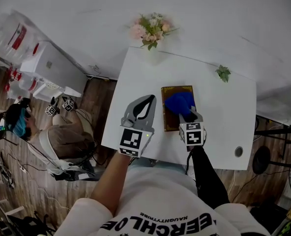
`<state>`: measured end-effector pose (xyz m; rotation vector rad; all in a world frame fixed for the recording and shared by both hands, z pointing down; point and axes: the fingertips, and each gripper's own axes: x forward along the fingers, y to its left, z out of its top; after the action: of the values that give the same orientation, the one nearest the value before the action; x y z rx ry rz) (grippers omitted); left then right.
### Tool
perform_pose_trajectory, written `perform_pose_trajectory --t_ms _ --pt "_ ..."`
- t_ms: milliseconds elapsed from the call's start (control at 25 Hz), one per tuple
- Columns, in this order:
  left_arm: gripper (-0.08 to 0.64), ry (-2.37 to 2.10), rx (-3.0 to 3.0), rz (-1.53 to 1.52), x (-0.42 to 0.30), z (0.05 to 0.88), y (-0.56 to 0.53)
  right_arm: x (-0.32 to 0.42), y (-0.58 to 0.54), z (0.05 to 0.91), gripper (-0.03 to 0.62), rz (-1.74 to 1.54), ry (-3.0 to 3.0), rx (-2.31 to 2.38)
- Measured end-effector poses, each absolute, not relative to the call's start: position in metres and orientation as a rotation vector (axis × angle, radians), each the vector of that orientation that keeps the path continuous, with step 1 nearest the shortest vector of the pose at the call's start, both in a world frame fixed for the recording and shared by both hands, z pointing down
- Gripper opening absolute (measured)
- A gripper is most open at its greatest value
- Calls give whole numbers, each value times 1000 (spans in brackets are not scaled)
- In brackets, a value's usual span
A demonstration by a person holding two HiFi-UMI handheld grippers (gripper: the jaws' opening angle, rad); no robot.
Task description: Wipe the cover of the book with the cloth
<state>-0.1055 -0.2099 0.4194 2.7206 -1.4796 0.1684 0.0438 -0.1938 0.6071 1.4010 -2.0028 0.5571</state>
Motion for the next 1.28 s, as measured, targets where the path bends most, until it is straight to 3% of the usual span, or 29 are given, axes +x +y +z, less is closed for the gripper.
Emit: perform_pose_trajectory --t_ms 360,640,920,1280 --pt "57 -1488 2745 174 -78 416 -191 119 -193 605 133 631 -1906 1562" --pt "57 -1562 2742 180 -79 411 -181 56 -193 571 133 546 -2142 1423" --pt "57 -1622 2748 267 -84 420 -170 -35 -152 611 133 514 -2231 986" --pt "57 -1628 2709 227 -82 425 -173 18 -164 608 132 519 -2149 1126"
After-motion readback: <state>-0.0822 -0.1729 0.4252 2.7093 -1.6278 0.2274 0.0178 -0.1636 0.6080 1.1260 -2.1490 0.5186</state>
